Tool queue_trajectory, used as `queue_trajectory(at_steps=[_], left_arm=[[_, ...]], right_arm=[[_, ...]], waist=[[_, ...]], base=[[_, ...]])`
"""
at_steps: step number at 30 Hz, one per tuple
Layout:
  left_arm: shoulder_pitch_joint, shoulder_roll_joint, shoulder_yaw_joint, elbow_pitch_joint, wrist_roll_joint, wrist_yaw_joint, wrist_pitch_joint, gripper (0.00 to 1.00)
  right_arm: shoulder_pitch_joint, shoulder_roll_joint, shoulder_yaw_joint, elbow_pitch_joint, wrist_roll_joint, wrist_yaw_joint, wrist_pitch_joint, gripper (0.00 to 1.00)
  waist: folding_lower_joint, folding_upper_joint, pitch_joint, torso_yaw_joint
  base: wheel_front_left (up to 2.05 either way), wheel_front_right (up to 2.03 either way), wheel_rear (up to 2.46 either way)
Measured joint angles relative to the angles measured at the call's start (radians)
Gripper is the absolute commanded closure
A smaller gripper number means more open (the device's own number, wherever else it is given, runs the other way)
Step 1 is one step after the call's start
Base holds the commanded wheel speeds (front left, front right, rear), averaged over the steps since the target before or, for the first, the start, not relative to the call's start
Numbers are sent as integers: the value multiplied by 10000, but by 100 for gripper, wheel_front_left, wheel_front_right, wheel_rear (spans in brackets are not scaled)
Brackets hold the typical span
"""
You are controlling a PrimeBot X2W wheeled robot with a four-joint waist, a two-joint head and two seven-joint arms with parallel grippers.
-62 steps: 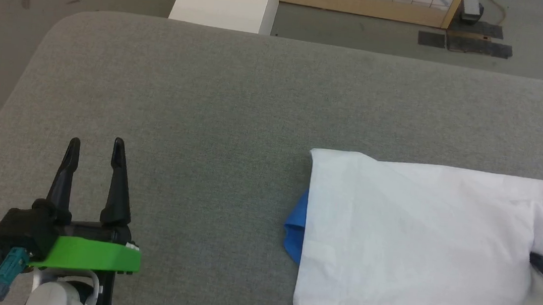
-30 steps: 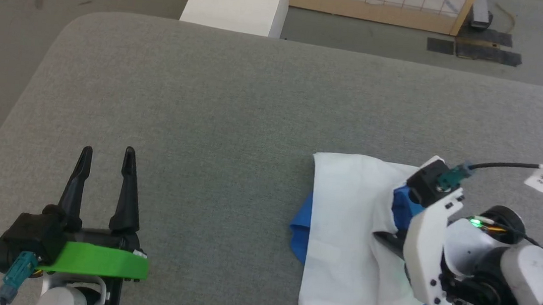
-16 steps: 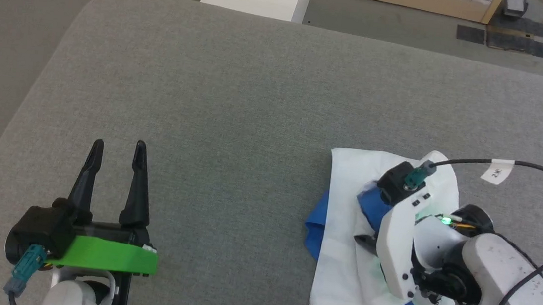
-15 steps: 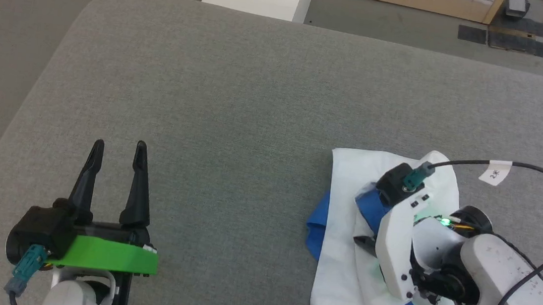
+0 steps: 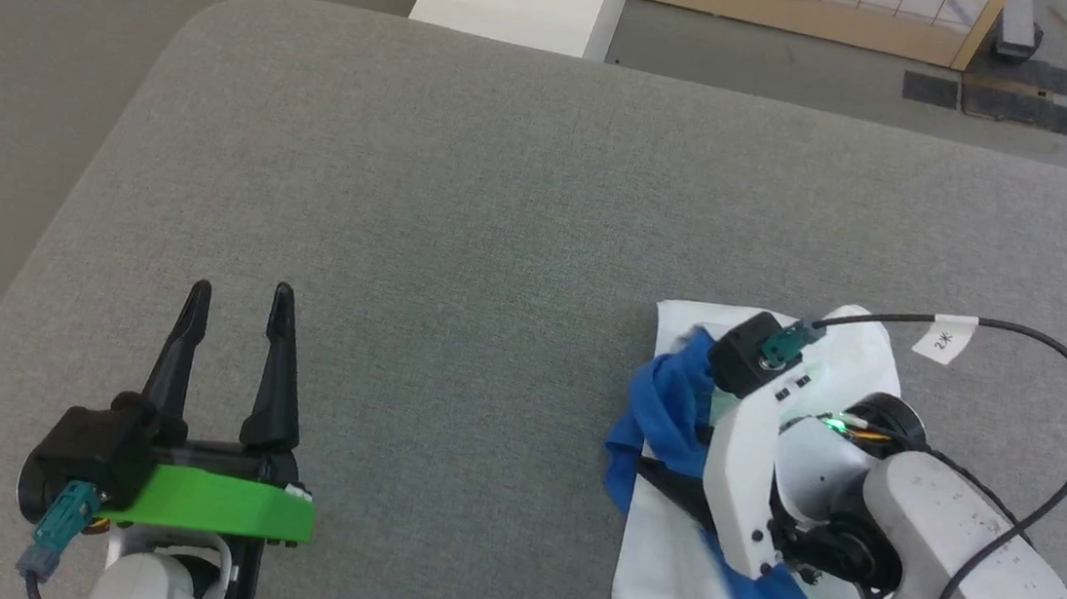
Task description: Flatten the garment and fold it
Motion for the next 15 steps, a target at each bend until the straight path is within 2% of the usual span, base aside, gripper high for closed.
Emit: queue_trajectory(at_steps=[9, 15], left_arm=[[64, 0, 84, 4, 6, -4, 0, 0], [93, 0, 125, -2, 88, -10, 0, 0]], right_arm=[[-374, 199, 510, -662, 151, 0, -523, 0], [-467, 431, 387, -840, 157, 2, -1191, 0]], waist=[[0, 0, -313, -160], [0, 0, -491, -285]], base=[[0, 0, 0], [0, 0, 0]])
